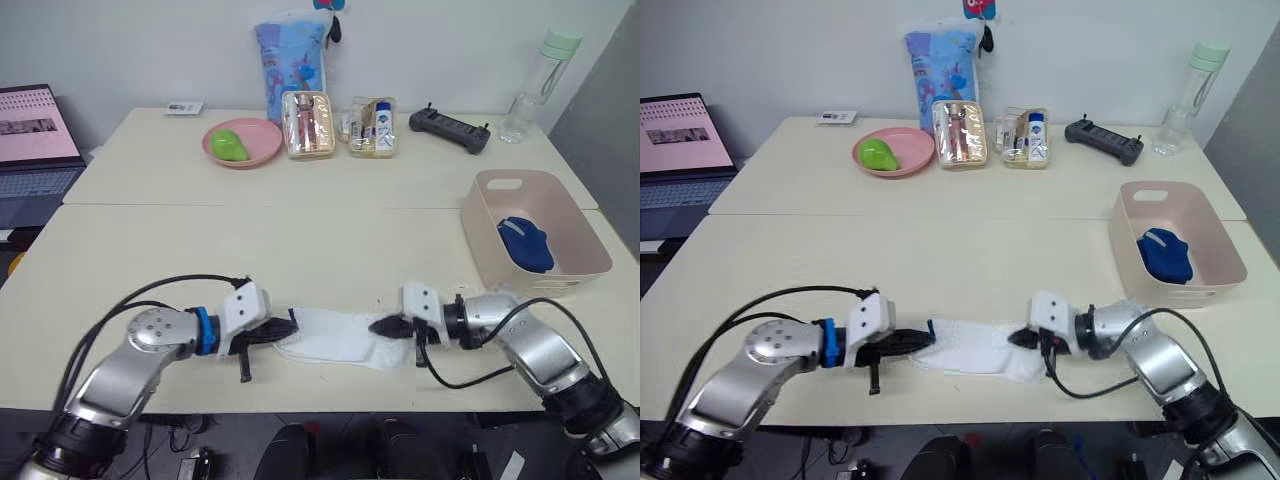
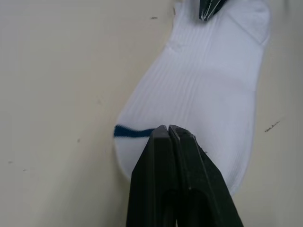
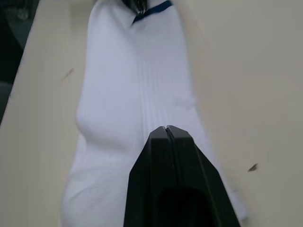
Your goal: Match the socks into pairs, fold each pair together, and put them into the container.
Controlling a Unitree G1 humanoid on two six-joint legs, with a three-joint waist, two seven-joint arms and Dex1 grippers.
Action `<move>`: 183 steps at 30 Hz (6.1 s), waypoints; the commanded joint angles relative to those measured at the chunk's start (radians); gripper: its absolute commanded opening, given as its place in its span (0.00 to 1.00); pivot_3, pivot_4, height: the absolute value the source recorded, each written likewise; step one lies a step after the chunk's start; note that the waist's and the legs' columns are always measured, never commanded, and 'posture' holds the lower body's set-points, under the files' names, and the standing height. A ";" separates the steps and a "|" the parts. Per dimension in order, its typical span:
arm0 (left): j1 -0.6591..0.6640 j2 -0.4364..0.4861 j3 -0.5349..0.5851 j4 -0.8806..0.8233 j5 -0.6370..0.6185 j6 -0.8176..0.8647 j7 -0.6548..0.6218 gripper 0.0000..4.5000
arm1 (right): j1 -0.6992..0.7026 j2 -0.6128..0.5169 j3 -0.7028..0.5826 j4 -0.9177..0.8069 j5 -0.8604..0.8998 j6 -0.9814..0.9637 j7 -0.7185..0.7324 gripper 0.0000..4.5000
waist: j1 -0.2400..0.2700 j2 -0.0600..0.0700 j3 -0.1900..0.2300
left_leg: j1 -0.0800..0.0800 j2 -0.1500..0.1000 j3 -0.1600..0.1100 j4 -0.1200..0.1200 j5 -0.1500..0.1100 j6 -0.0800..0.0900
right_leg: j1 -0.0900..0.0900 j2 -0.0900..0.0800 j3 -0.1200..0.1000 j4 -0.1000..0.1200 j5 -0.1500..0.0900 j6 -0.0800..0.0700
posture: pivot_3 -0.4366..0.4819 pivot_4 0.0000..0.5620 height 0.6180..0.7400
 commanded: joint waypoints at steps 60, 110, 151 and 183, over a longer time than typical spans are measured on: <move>-0.138 -0.227 -0.185 -0.012 0.072 0.092 0.090 0.00 | -0.147 -0.090 -0.240 0.017 0.396 0.603 0.137 0.01 | 0.000 -0.001 -0.001 | 0.004 0.001 0.001 -0.001 0.000 0.001 | 0.002 0.001 0.001 0.001 0.000 0.000 | 0.48 0.27 1.00; 0.020 0.055 0.148 -0.343 -0.245 0.381 0.101 0.00 | -0.227 0.180 -0.244 -0.022 0.511 0.849 -0.186 0.74 | -0.023 0.000 0.000 | 0.004 0.001 0.001 -0.002 -0.001 0.001 | 0.001 0.000 0.001 0.001 0.000 0.000 | 0.48 0.27 1.00; 0.181 -0.049 0.189 -0.307 -0.158 0.208 0.184 0.00 | -0.298 0.419 -0.201 0.164 0.488 0.976 -0.273 0.00 | -0.027 0.001 -0.001 | 0.009 0.002 0.002 -0.011 0.000 0.001 | 0.001 0.000 0.001 0.000 0.000 0.000 | 0.48 0.27 1.00; -0.632 -0.497 0.041 -0.091 -0.340 0.354 0.325 1.00 | -0.359 -0.405 -0.244 0.494 -0.410 -0.335 -0.399 0.00 | -0.030 0.001 0.005 | 0.009 0.001 0.010 -0.010 0.004 -0.006 | 0.000 0.001 0.009 0.001 -0.001 0.002 | 0.48 0.27 1.00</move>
